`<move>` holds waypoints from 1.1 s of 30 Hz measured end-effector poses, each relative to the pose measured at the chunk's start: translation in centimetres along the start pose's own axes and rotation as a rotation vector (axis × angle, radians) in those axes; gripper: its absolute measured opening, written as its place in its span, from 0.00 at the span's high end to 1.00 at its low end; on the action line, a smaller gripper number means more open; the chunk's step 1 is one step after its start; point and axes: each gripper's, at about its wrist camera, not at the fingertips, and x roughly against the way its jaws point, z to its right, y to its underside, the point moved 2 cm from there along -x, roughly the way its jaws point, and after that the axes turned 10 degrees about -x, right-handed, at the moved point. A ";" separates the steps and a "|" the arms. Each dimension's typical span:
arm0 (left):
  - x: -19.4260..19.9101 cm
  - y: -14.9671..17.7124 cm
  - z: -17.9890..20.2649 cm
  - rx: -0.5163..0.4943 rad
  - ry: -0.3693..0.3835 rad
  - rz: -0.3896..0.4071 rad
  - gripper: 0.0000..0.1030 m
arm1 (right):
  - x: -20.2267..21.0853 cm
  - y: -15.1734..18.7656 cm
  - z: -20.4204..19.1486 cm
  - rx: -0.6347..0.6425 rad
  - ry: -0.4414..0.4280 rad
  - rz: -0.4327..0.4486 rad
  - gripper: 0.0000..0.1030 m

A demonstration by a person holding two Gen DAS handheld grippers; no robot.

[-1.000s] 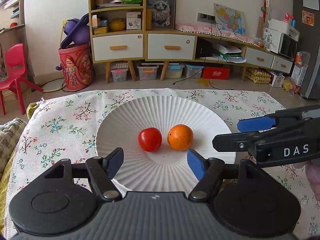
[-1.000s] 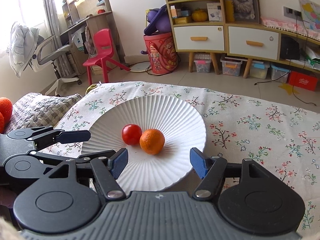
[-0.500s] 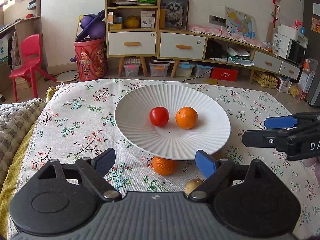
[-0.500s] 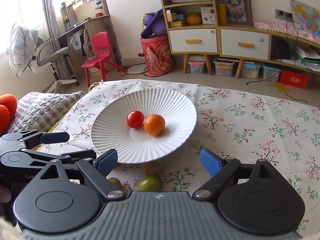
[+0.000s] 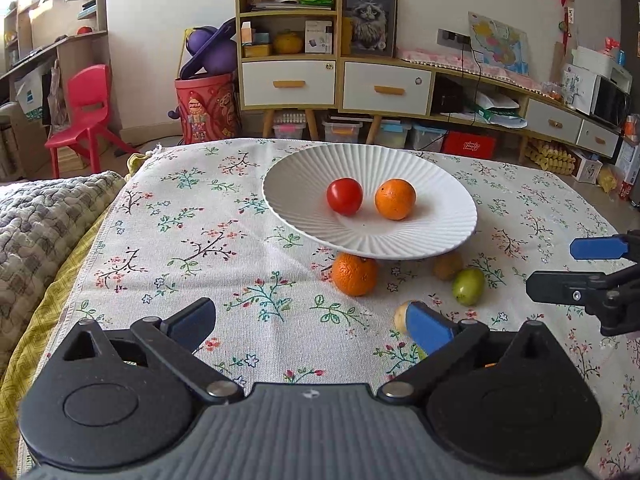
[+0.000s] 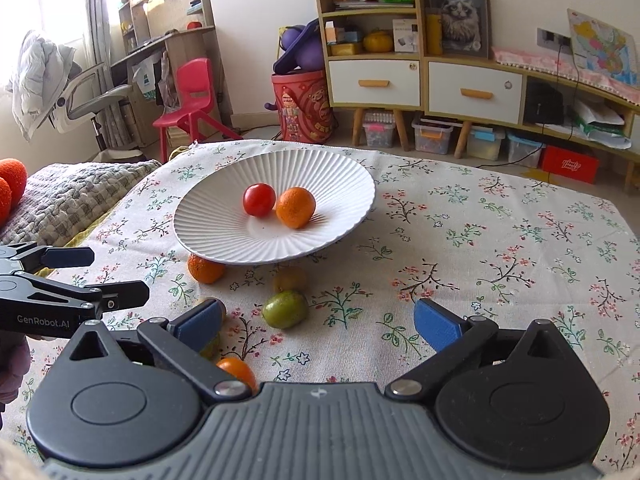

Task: Organize fruits
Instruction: 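Lift both open grippers away from the plate toward the remaining fruit, then grasp the orange tomato with the right gripper while the left gripper grasps a green lime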

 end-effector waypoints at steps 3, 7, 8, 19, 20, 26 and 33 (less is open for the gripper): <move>0.2 0.8 0.6 -0.017 -0.004 -0.007 0.10 | 0.3 1.0 -0.1 0.023 0.013 0.002 0.01; 0.3 1.9 1.5 -0.046 -0.008 -0.015 0.10 | 0.6 2.2 0.1 0.039 0.015 -0.010 0.01; 0.3 2.1 1.7 -0.047 -0.007 -0.018 0.10 | 0.7 2.5 0.1 0.038 0.012 -0.011 0.01; 0.2 3.2 1.9 -0.023 -0.002 -0.053 0.10 | 0.1 4.2 -1.6 0.104 -0.042 -0.045 0.23; 0.2 3.3 1.9 -0.023 0.000 -0.053 0.10 | -0.1 4.4 -1.9 0.110 -0.052 -0.051 0.27; 0.3 3.4 2.2 -0.018 0.013 -0.058 0.11 | -0.6 4.6 -3.3 0.170 -0.083 -0.068 0.51; 0.3 3.1 2.9 -0.026 0.034 -0.054 0.12 | -0.6 4.5 -3.6 0.179 -0.108 -0.089 0.72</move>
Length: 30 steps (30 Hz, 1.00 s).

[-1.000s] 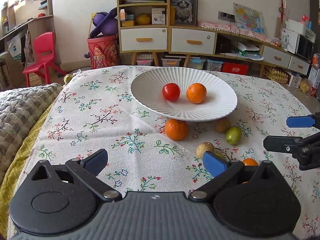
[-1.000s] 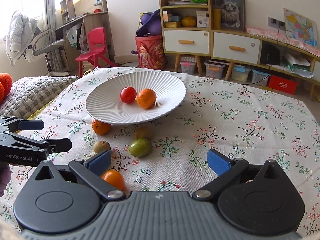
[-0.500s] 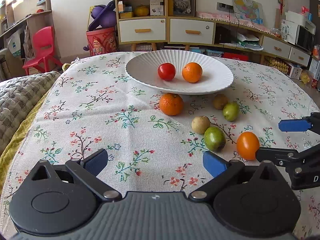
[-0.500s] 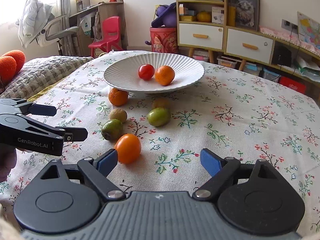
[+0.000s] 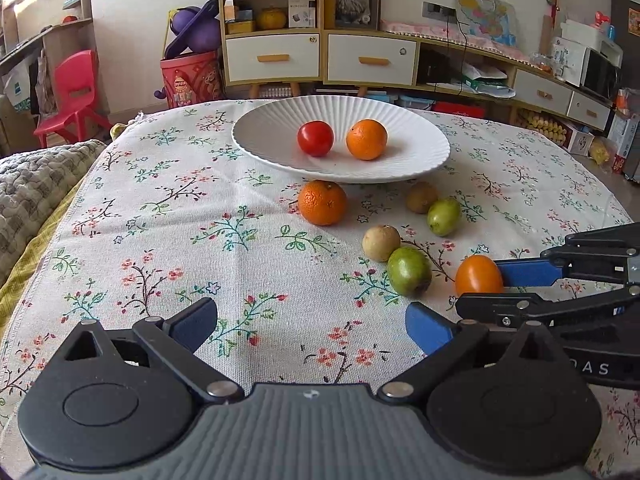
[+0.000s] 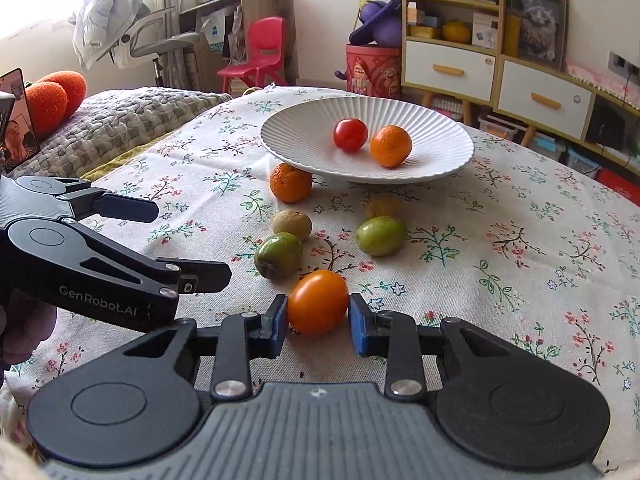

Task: Organize fruits
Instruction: 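Grasp the orange tomato with the right gripper while the left gripper grasps a green lime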

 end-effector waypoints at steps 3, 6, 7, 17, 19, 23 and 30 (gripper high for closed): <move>-0.1 -0.2 0.3 0.007 0.011 -0.001 0.12 | 0.3 0.0 0.2 0.003 0.009 0.003 0.73; -0.2 -0.5 0.9 0.009 0.020 -0.001 0.13 | 0.5 -0.1 0.6 -0.003 0.027 0.006 0.73; -0.2 -0.7 1.1 0.010 0.024 0.001 0.13 | 0.6 -0.2 0.8 -0.005 0.037 0.009 0.73; -1.1 -1.3 3.4 -0.008 0.067 -0.014 0.32 | 0.9 -0.5 2.3 -0.042 0.087 0.018 0.73; -1.3 -1.4 3.7 -0.007 0.071 -0.015 0.35 | 0.9 -0.5 2.5 -0.046 0.093 0.018 0.73; -1.5 -1.7 3.9 0.004 0.080 -0.016 0.43 | 0.9 -0.7 2.8 -0.055 0.095 0.020 0.73; -1.7 -2.0 4.2 0.016 0.084 -0.015 0.53 | 0.8 -0.7 3.0 -0.058 0.100 0.018 0.73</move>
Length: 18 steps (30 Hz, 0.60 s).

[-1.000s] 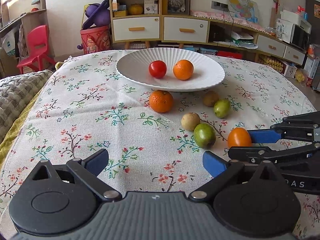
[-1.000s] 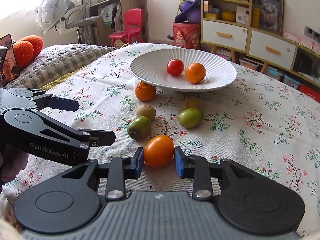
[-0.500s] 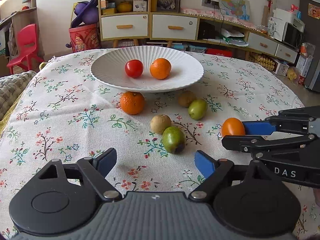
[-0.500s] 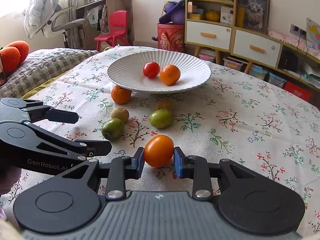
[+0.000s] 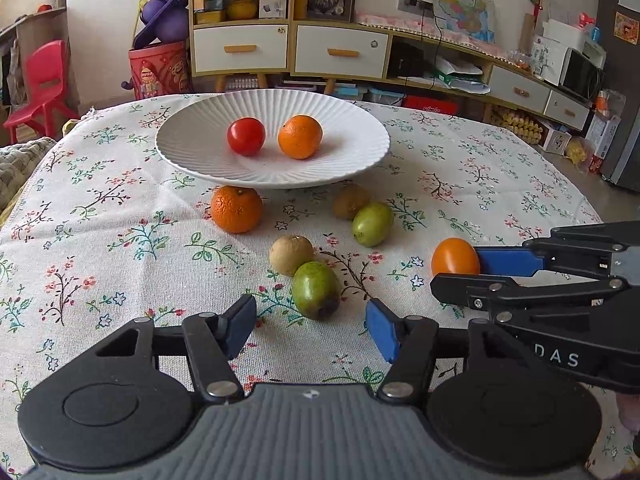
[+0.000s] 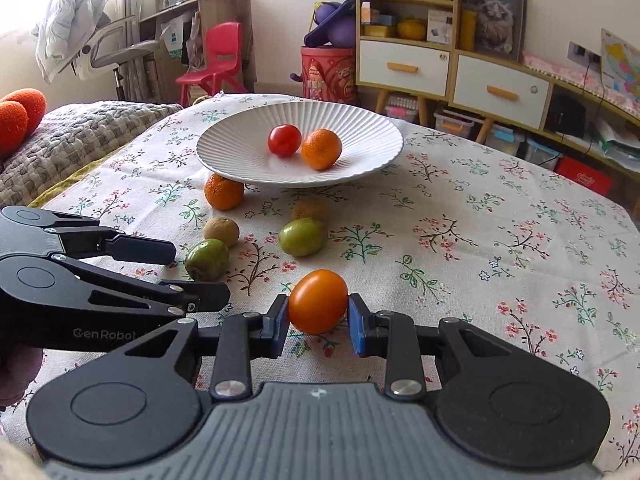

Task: Organize fruits
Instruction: 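Grasp the orange tomato with the right gripper while the left gripper grasps a green lime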

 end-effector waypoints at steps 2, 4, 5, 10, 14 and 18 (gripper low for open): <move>-0.1 -0.1 0.0 0.002 -0.001 0.001 0.56 | 0.0 0.0 0.1 0.000 0.002 0.000 0.73; -0.1 -0.1 0.1 0.000 -0.006 0.004 0.59 | 0.0 -0.1 0.1 -0.001 0.002 0.001 0.73; -0.1 -0.1 0.1 -0.002 -0.007 0.005 0.62 | 0.0 -0.1 0.1 0.000 0.002 0.000 0.73; -0.1 -0.1 0.1 -0.006 -0.005 0.010 0.75 | 0.0 -0.1 0.3 -0.004 0.006 0.000 0.73; -0.1 -0.1 0.0 0.000 0.013 0.009 0.89 | 0.0 -0.2 0.3 -0.004 0.006 0.000 0.73; 0.1 -0.1 -0.1 0.002 0.014 0.009 0.90 | 0.0 -0.2 0.3 -0.004 0.007 0.000 0.73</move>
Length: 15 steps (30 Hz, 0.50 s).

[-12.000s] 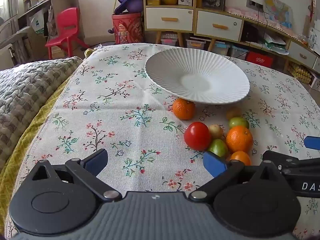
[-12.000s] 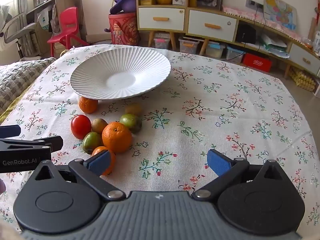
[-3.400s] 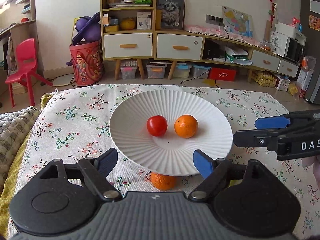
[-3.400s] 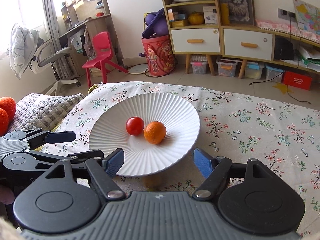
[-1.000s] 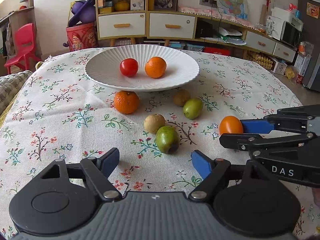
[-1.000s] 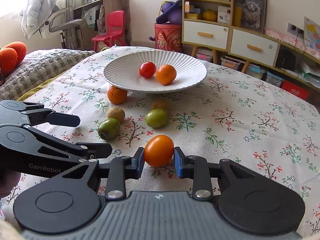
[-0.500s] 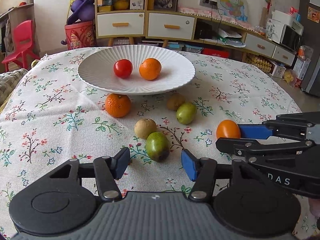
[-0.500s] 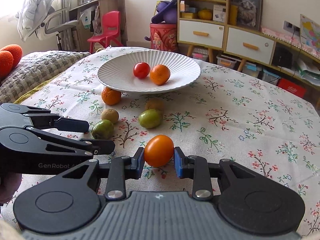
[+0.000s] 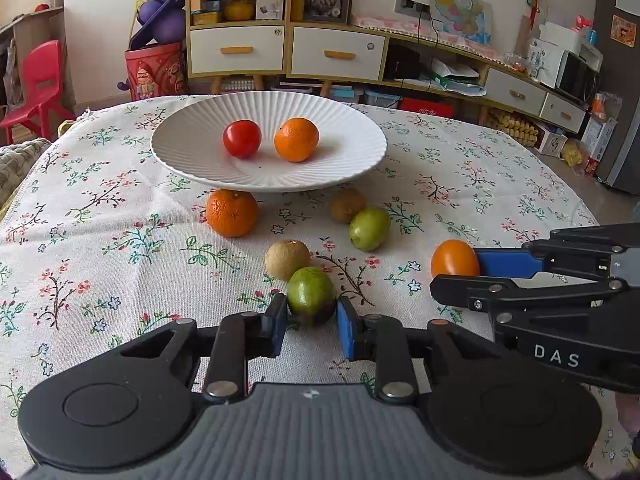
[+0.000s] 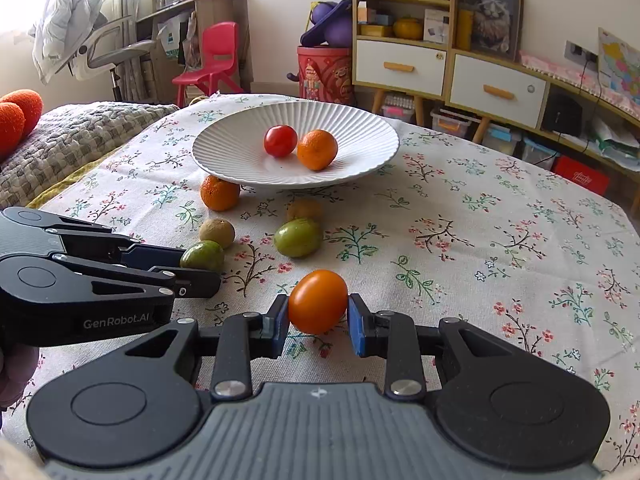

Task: Organize fruits
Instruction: 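Grasp the orange tomato with the right gripper while the left gripper grasps a green lime, then carry the lime and orange tomato into the white plate and open both grippers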

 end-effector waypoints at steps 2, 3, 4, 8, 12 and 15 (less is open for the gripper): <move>0.1 0.0 0.0 0.000 -0.001 -0.001 0.90 | 0.0 0.0 0.0 0.000 0.000 0.001 0.73; 0.1 0.0 0.0 0.000 0.000 -0.001 0.90 | 0.0 0.0 0.0 0.000 0.000 0.001 0.73; 0.2 0.0 0.0 0.001 0.001 0.000 0.90 | 0.0 0.0 0.0 0.000 0.000 0.001 0.73; 0.5 -0.1 0.0 -0.002 0.004 0.001 0.90 | 0.1 -0.2 0.0 -0.002 -0.001 0.004 0.73; 0.8 -0.2 -0.2 0.000 0.009 0.007 0.90 | 0.3 -0.5 -0.1 -0.004 -0.006 0.009 0.73; 1.2 -0.5 -0.3 -0.002 0.009 0.019 0.90 | 0.4 -0.7 -0.3 -0.003 -0.008 0.015 0.73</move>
